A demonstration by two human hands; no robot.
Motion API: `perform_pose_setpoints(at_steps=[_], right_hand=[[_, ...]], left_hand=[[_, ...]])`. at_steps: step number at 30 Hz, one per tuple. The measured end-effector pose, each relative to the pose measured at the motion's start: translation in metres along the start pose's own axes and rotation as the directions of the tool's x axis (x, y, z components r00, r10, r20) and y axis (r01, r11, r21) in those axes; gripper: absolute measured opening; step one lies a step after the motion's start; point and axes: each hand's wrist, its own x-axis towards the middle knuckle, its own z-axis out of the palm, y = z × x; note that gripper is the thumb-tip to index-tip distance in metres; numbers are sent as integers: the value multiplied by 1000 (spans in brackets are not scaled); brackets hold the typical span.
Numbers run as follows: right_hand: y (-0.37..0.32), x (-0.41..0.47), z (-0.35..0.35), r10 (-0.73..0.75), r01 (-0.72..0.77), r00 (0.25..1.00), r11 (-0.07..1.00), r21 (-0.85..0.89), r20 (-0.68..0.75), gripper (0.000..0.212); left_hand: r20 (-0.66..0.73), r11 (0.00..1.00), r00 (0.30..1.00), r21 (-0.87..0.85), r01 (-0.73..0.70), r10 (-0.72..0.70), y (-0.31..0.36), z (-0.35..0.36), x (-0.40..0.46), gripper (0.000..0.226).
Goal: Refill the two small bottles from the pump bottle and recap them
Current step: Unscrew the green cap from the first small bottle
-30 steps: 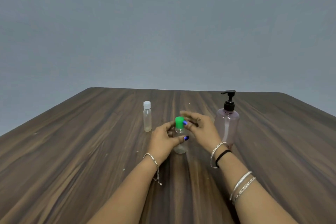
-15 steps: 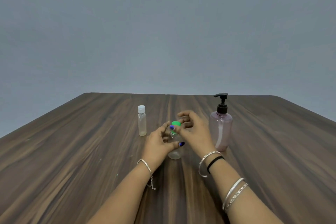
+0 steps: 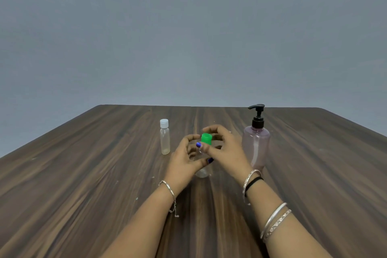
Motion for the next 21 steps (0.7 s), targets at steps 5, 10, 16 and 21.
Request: perform_pose_setpoints(at_steps=[5,10,16,21], right_hand=[[1,2,-1,22,-19,998,998,56,-61,30],[-4,1,-6,10,-36,996,958,284,92,46],[-2,0,1,-11,2,996,995,-100,-86,35],[-4,3,-9,32,-15,998,966,260,-60,43]], left_hand=[[46,999,999,50,-12,10,0,1,-2,56],[57,998,998,58,-21,18,1,-3,-1,56],[105,999,994,48,-20,14,2,1,-4,60],[123,996,992,85,-19,9,3,0,-5,59]])
